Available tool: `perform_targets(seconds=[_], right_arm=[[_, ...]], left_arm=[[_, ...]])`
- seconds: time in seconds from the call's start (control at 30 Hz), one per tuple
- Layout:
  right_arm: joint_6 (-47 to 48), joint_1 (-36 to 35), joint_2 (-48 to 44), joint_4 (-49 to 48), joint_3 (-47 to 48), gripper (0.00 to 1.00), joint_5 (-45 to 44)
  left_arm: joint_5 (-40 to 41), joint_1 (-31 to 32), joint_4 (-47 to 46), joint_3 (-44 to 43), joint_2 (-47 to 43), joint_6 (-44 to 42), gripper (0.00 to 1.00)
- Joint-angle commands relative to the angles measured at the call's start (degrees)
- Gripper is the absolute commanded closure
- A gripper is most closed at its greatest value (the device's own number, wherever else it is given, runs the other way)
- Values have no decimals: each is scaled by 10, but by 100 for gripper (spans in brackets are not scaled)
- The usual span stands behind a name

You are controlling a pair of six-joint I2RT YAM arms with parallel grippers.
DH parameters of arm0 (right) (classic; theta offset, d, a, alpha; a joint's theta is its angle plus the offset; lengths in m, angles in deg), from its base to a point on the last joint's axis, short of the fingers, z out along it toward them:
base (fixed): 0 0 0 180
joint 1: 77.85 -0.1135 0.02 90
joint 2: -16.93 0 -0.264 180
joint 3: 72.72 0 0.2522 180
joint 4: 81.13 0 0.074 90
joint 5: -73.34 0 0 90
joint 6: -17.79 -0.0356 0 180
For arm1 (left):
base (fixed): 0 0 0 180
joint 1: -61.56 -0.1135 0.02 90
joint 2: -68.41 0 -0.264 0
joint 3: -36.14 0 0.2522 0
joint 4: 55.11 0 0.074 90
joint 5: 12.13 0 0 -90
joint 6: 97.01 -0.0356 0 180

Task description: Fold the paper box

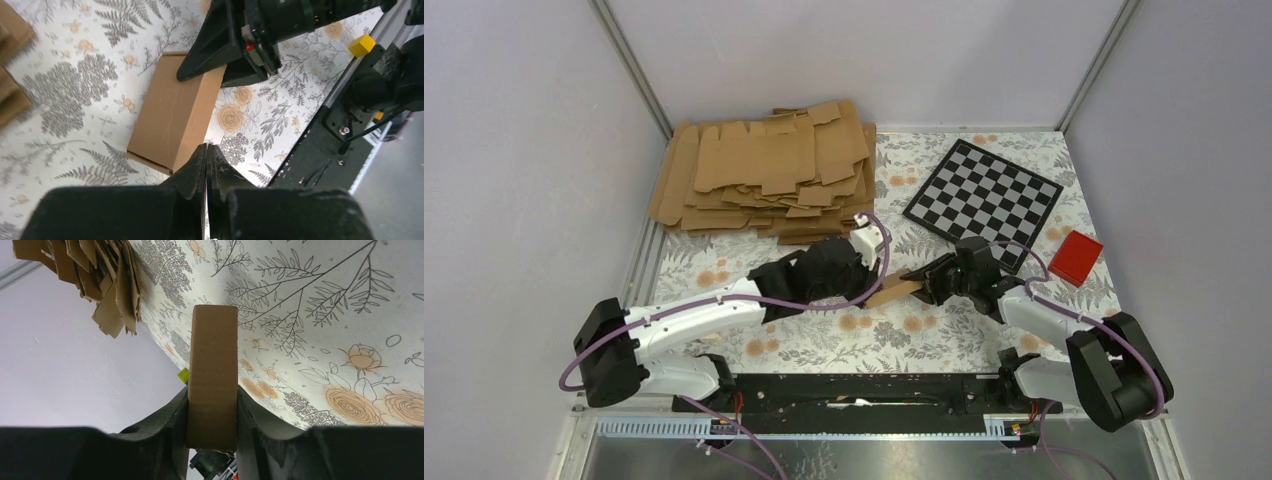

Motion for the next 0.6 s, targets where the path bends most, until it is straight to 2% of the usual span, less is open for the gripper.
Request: perform_targets(seconds=[0.0,0.17,0.27,0.37,0.4,0.47,0.5,0.53,0.57], right_arm=[[-36,2,-28,39,-2,64,-29],[-53,2,-60,116,15,60,-45],[-51,2,-75,141,22,61,-55],[-53,2,-74,146,23,62,-51],[-56,2,-72,145,23,62,-47],[-59,2,-71,145,25,62,-42],[-61,2,-72,146,25,62,-40],[-61,2,-75,145,25,62,-38],[-62,2,-78,145,25,62,-37]], left_arm=[[-101,-45,16,9,-27,113,100],[-116,-94,-10,46,-40,125,100],[-94,-98,-24,63,-53,109,87],[-46,-99,-71,105,-87,96,62],[-39,-98,-97,128,-102,84,50],[-40,-99,-179,184,-135,53,31],[-42,-99,-215,208,-148,38,8],[-35,-99,-246,229,-159,26,2],[-26,-98,-268,243,-168,19,1]])
